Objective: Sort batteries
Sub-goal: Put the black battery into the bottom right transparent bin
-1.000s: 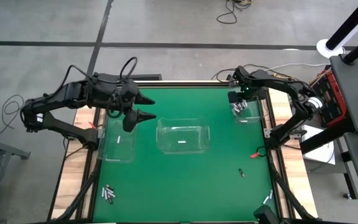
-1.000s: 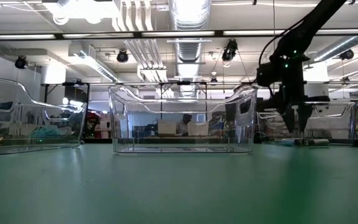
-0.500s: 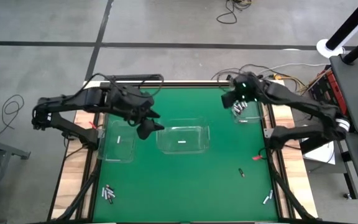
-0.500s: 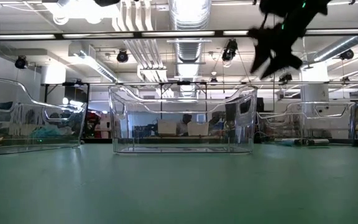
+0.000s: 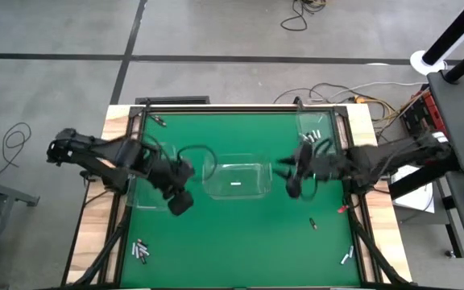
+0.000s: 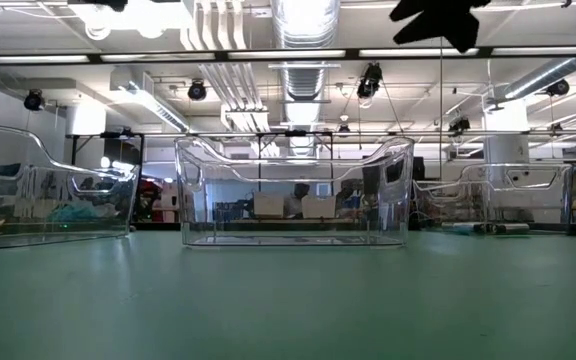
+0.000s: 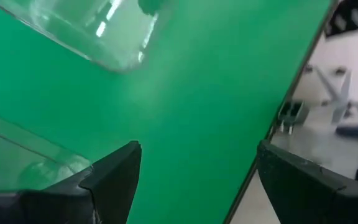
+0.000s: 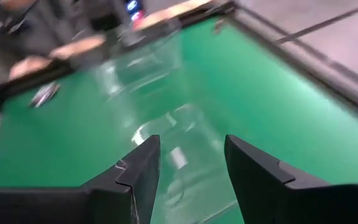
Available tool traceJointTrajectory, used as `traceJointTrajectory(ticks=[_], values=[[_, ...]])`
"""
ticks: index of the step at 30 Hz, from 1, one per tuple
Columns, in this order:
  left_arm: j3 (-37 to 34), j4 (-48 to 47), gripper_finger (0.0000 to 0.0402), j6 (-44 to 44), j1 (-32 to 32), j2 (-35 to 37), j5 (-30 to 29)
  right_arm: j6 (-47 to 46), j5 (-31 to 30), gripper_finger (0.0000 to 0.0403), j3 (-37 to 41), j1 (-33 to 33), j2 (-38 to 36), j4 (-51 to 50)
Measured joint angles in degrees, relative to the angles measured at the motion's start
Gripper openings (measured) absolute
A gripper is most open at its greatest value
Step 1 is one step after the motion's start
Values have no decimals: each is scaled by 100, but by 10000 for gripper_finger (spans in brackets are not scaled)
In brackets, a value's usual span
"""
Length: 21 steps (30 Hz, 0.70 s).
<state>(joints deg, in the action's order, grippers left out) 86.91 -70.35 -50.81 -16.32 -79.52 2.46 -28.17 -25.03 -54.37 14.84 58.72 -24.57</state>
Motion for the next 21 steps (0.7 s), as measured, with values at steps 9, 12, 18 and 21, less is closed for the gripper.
traceJointTrajectory(ticks=[9,12,18,21], values=[[-2,-86,294,-327,-1533,-313,-743,-3242,-701,179,-215,1504,1226,-106],[-2,-72,294,-544,-2049,-451,-1013,-4620,-379,184,-390,1729,1540,-659],[-4,-59,294,-687,-2679,-773,-1458,-7248,1362,185,-448,2220,2173,-1776],[-4,-58,293,-711,-2899,-888,-2042,-7637,2236,180,-444,2509,2549,-2082]])
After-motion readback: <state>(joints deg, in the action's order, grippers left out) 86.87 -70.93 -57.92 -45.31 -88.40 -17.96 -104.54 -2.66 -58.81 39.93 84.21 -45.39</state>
